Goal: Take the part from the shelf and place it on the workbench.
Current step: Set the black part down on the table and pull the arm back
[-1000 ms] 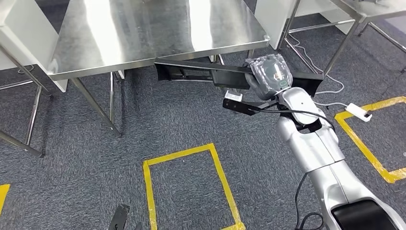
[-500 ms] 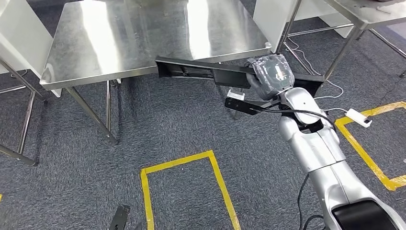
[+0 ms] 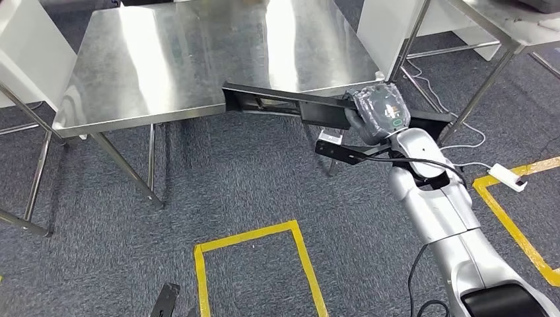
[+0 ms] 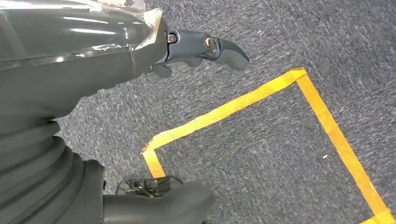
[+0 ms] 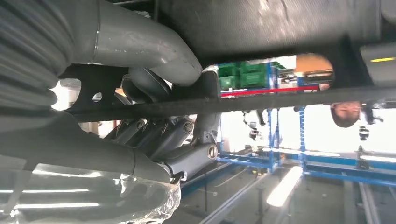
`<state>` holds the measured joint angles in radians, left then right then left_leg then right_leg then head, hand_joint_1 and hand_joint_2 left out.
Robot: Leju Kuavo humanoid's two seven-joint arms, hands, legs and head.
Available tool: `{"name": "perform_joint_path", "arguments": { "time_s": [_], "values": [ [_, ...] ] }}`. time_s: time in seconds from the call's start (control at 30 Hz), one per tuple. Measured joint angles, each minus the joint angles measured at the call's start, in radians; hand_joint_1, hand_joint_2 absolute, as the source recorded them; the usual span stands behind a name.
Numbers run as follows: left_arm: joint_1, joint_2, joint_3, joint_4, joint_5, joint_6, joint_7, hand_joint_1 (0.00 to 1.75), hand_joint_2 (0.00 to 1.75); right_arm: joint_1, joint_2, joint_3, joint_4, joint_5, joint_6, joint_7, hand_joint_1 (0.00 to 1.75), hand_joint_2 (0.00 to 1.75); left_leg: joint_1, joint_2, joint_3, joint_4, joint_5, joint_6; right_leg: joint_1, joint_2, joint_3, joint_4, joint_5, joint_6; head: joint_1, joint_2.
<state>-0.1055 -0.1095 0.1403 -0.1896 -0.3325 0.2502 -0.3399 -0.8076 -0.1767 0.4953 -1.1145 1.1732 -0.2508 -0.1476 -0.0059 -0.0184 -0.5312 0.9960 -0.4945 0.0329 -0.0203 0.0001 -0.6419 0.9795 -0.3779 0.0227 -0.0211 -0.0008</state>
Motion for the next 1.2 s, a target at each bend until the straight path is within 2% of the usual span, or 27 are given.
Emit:
{"name": "perform_joint_path", "arguments": {
  "time_s": [0.07, 0.17, 0.2, 0.23, 0.27, 0.33, 0.37, 0.4, 0.5, 0.57, 0.6, 0.67, 0.7, 0.73, 0.77, 0.83, 0.87, 0.9, 0.97, 1.2],
  "values": [
    [-0.001, 0.002, 0.001, 0.0, -0.001, 0.001, -0.001, 0.0, 1.75, 0.001, 0.002, 0.0, 0.0, 0.004, -0.002, 0.0, 1.62, 1.75, 0.003, 0.003, -0.047, 0.082, -0.012, -0.01, -0.005, 0.001, 0.016, -0.003, -0.009, -0.012, -0.002, 0.0],
    [0.0, 0.003, 0.003, 0.0, -0.002, 0.001, -0.003, 0.0, 1.75, 0.011, 0.006, 0.001, 0.0, 0.008, -0.003, 0.001, 1.62, 1.75, 0.01, 0.006, -0.174, 0.268, -0.079, -0.024, -0.006, 0.002, 0.036, -0.005, -0.029, -0.026, -0.004, 0.0],
    [0.001, 0.003, 0.004, 0.0, -0.002, 0.001, -0.003, 0.0, 1.75, 0.017, 0.006, 0.001, 0.001, 0.01, -0.003, 0.002, 1.62, 1.75, 0.012, 0.006, -0.201, 0.291, -0.087, -0.027, -0.005, 0.003, 0.045, -0.004, -0.036, -0.026, -0.004, 0.0],
    [0.001, 0.004, 0.004, 0.0, -0.003, 0.001, -0.004, 0.0, 1.75, 0.022, 0.008, 0.002, 0.001, 0.013, -0.004, 0.004, 1.62, 1.75, 0.014, 0.007, -0.211, 0.281, -0.071, -0.028, -0.005, 0.003, 0.055, -0.004, -0.044, -0.025, -0.004, 0.0],
    [0.001, 0.005, 0.005, 0.0, -0.003, 0.001, -0.005, 0.0, 1.75, 0.025, 0.009, 0.002, 0.001, 0.014, -0.005, 0.006, 1.62, 1.75, 0.015, 0.008, -0.204, 0.237, -0.032, -0.028, -0.005, 0.004, 0.066, -0.005, -0.052, -0.023, -0.004, 0.0],
    [0.0, 0.009, 0.005, 0.0, -0.004, 0.001, -0.006, 0.0, 1.75, 0.026, 0.014, 0.002, 0.001, 0.018, -0.011, 0.012, 1.62, 1.75, 0.014, 0.012, -0.161, 0.097, 0.072, -0.018, -0.004, 0.005, 0.089, -0.005, -0.07, -0.017, -0.004, 0.0],
    [-0.001, 0.012, 0.005, 0.0, -0.006, 0.001, -0.006, 0.0, 1.75, 0.023, 0.017, 0.001, 0.002, 0.019, -0.014, 0.014, 1.62, 1.75, 0.012, 0.014, -0.14, 0.039, 0.1, -0.012, -0.002, 0.006, 0.096, -0.006, -0.077, -0.012, -0.004, 0.0],
    [-0.001, 0.013, 0.005, 0.0, -0.008, 0.0, -0.005, 0.0, 1.75, 0.02, 0.02, 0.0, 0.003, 0.019, -0.017, 0.015, 1.62, 1.75, 0.009, 0.016, -0.125, 0.003, 0.114, -0.005, 0.0, 0.007, 0.099, -0.007, -0.082, -0.006, -0.004, 0.0],
    [-0.003, 0.015, 0.005, 0.0, -0.012, -0.001, -0.003, 0.0, 1.75, 0.012, 0.024, -0.004, 0.005, 0.019, -0.018, 0.015, 1.62, 1.75, 0.004, 0.016, -0.104, -0.015, 0.111, 0.006, 0.005, 0.007, 0.101, -0.008, -0.095, 0.01, -0.004, 0.0],
    [-0.005, 0.015, 0.006, -0.001, -0.013, -0.001, -0.003, 0.0, 1.75, 0.009, 0.024, -0.01, 0.007, 0.019, -0.018, 0.015, 1.62, 1.75, 0.007, 0.016, -0.09, -0.023, 0.108, 0.016, 0.007, 0.006, 0.072, 0.053, -0.121, 0.012, -0.003, 0.0],
    [-0.006, 0.015, 0.006, -0.002, -0.013, -0.002, -0.005, 0.0, 1.75, 0.009, 0.024, -0.013, 0.009, 0.019, -0.018, 0.015, 1.62, 1.75, 0.007, 0.015, -0.083, -0.025, 0.105, 0.022, 0.007, 0.005, 0.037, 0.116, -0.143, 0.009, -0.002, 0.0],
    [-0.007, 0.016, 0.007, -0.002, -0.013, -0.005, -0.013, 0.0, 1.75, 0.014, 0.022, -0.018, 0.015, 0.02, -0.018, 0.014, 1.62, 1.75, 0.005, 0.012, -0.073, -0.025, 0.096, 0.031, 0.008, 0.005, -0.055, 0.264, -0.183, 0.006, -0.001, 0.0],
    [-0.006, 0.016, 0.007, -0.003, -0.013, -0.007, -0.016, 0.0, 1.75, 0.018, 0.02, -0.019, 0.019, 0.023, -0.019, 0.012, 1.62, 1.75, 0.004, 0.008, -0.068, -0.025, 0.09, 0.033, 0.008, 0.006, -0.09, 0.307, -0.185, 0.009, -0.001, 0.0],
    [-0.006, 0.015, 0.007, -0.003, -0.013, -0.009, -0.018, 0.0, 1.75, 0.022, 0.018, -0.019, 0.023, 0.027, -0.019, 0.009, 1.62, 1.75, 0.002, 0.003, -0.061, -0.025, 0.084, 0.033, 0.008, 0.005, -0.106, 0.309, -0.169, 0.015, 0.0, 0.0],
    [-0.006, 0.014, 0.007, -0.003, -0.014, -0.009, -0.019, 0.0, 1.75, 0.024, 0.017, -0.019, 0.027, 0.031, -0.02, 0.007, 1.62, 1.75, 0.0, -0.003, -0.054, -0.024, 0.078, 0.032, 0.008, 0.006, -0.1, 0.267, -0.136, 0.021, 0.0, 0.0],
    [-0.007, 0.013, 0.007, -0.003, -0.014, -0.01, -0.019, 0.0, 1.75, 0.024, 0.014, -0.021, 0.03, 0.037, -0.022, 0.003, 1.62, 1.75, -0.004, -0.013, -0.043, -0.017, 0.064, 0.028, 0.009, 0.018, -0.046, 0.116, -0.05, 0.029, 0.0, 0.0],
    [-0.008, 0.012, 0.007, -0.003, -0.015, -0.011, -0.019, 0.0, 1.75, 0.023, 0.014, -0.022, 0.031, 0.041, -0.024, 0.003, 1.62, 1.75, -0.006, -0.019, -0.042, -0.012, 0.056, 0.024, 0.009, 0.025, -0.022, 0.055, -0.019, 0.026, -0.001, 0.0],
    [-0.009, 0.012, 0.008, -0.003, -0.015, -0.012, -0.018, 0.0, 1.75, 0.023, 0.014, -0.022, 0.032, 0.045, -0.027, 0.003, 1.62, 1.75, -0.007, -0.024, -0.043, -0.008, 0.05, 0.02, 0.009, 0.031, -0.006, 0.018, -0.002, 0.02, -0.001, 0.0],
    [-0.01, 0.011, 0.008, -0.003, -0.015, -0.013, -0.018, 0.0, 1.75, 0.024, 0.014, -0.022, 0.033, 0.051, -0.031, 0.003, 1.62, 1.75, -0.007, -0.031, -0.045, -0.003, 0.043, 0.015, 0.011, 0.03, 0.0, 0.007, 0.003, 0.01, -0.002, 0.0],
    [-0.009, 0.011, 0.008, -0.003, -0.015, -0.013, -0.018, 0.0, 1.75, 0.023, 0.016, -0.022, 0.034, 0.054, -0.031, 0.003, 1.62, 1.75, -0.006, -0.035, -0.045, -0.003, 0.041, 0.011, 0.008, 0.026, 0.001, 0.006, 0.001, 0.006, -0.002, 0.0]
  ]
}}
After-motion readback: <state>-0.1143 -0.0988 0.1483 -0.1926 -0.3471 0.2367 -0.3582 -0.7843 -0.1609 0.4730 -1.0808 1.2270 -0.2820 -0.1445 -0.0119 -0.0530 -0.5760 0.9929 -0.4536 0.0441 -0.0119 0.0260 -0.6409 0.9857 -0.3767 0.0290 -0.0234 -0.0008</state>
